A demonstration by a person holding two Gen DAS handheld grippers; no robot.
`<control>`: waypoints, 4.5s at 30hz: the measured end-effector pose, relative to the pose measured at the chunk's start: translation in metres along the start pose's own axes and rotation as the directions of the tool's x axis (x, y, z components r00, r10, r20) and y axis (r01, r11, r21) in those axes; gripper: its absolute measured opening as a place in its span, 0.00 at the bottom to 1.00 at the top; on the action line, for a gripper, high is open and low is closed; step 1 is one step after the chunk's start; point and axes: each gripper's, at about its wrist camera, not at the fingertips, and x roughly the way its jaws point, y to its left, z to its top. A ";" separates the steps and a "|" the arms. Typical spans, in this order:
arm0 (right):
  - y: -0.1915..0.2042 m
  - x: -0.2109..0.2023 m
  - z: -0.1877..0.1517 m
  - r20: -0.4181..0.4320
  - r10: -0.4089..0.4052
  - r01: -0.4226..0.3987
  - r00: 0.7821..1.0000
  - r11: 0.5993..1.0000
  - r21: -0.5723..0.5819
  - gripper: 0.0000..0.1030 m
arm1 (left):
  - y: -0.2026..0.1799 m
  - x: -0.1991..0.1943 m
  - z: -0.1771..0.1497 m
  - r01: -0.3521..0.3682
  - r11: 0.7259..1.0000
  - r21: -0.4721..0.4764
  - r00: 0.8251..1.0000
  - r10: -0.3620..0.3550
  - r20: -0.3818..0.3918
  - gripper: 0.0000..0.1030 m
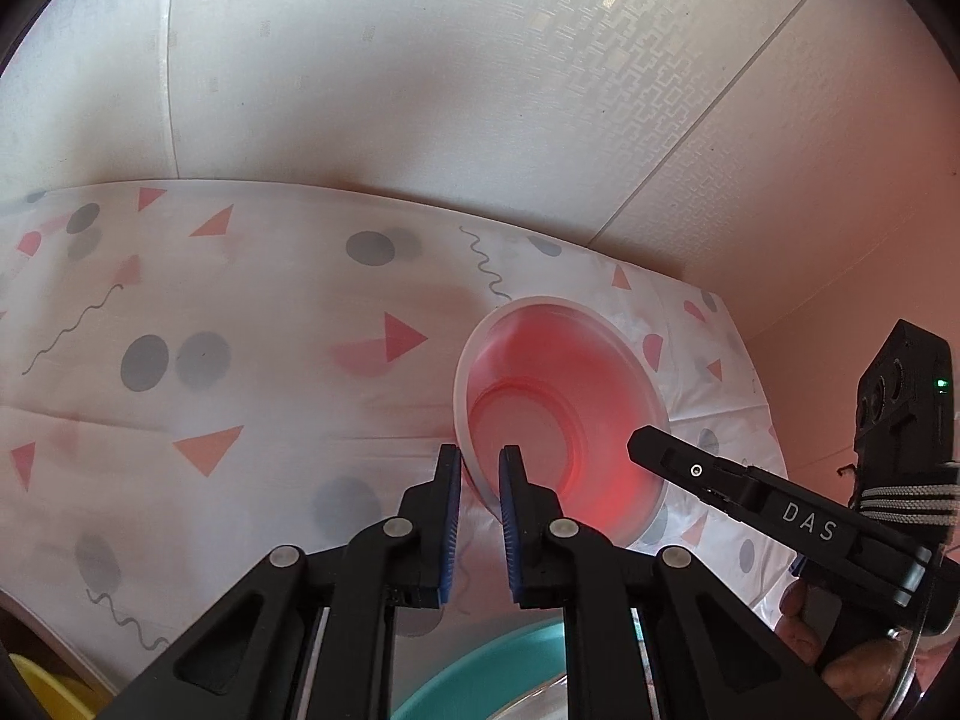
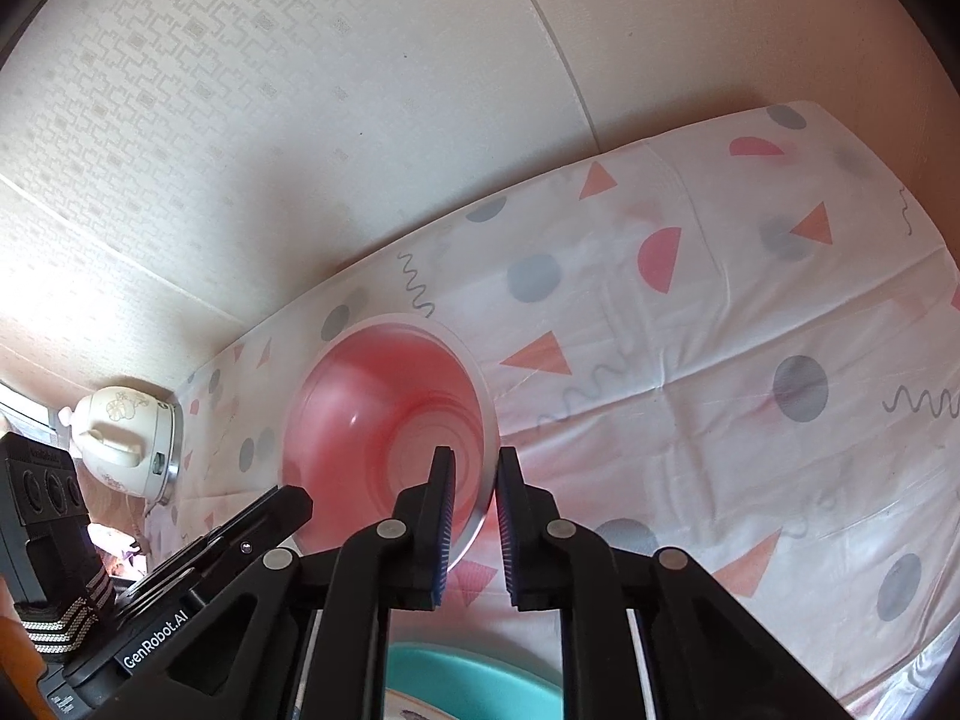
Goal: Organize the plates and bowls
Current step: 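Lift the red bowl with the left gripper and carry it toward the steel bowl, then lower the red bowl into the yellow bowl with the left gripper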
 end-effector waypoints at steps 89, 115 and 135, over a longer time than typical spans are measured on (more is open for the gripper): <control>0.085 -0.049 -0.126 -0.027 0.338 -0.336 0.941 0.921 -0.197 0.14 | 0.032 -0.169 -0.148 -0.157 0.987 0.020 0.958 0.147 0.246 0.16; 0.185 -0.031 -0.140 -0.267 0.404 -0.479 0.875 0.804 -0.354 0.14 | 0.094 -0.235 -0.176 -0.184 0.941 -0.284 0.910 0.272 0.313 0.16; 0.199 0.008 -0.201 -0.287 0.223 -0.318 0.932 0.882 -0.346 0.15 | 0.163 -0.202 -0.204 -0.101 0.950 -0.295 0.965 0.166 0.204 0.16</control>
